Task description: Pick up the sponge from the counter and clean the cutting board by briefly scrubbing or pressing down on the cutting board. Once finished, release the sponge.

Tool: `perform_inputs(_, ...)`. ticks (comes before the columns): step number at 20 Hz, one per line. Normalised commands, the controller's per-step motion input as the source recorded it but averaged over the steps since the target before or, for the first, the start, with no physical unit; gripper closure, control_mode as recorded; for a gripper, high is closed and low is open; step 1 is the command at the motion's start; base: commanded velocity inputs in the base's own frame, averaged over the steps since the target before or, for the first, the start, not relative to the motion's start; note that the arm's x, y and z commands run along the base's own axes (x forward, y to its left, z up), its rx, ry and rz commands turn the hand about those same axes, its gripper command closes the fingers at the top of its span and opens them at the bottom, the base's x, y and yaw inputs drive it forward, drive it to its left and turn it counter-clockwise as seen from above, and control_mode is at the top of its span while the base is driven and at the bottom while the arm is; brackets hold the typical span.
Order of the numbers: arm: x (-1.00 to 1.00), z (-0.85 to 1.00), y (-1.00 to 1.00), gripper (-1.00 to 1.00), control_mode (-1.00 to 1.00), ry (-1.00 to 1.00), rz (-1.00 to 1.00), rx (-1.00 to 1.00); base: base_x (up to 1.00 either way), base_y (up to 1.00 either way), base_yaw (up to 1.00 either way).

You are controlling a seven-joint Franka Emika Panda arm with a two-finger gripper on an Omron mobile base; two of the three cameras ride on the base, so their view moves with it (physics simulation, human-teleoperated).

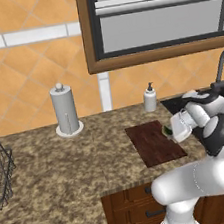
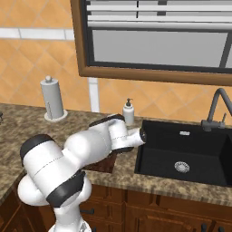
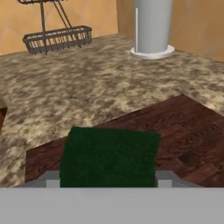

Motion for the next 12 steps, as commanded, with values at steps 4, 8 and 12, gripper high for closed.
perform_inputs(4, -0.26, 0.0, -0.07, 1.0, -1.0, 0.0, 0.12, 0.1, 0.0, 0.0, 0.0)
perform_inputs(8, -0.29, 0.0, -0.02, 1.0, -1.0, 0.0, 0.11, 0.06, 0.0, 0.0, 0.0)
perform_inputs(12, -0.23, -0.08, 0.13, 1.0, -1.0, -0.04, 0.02, 0.03, 0.0, 0.0, 0.0)
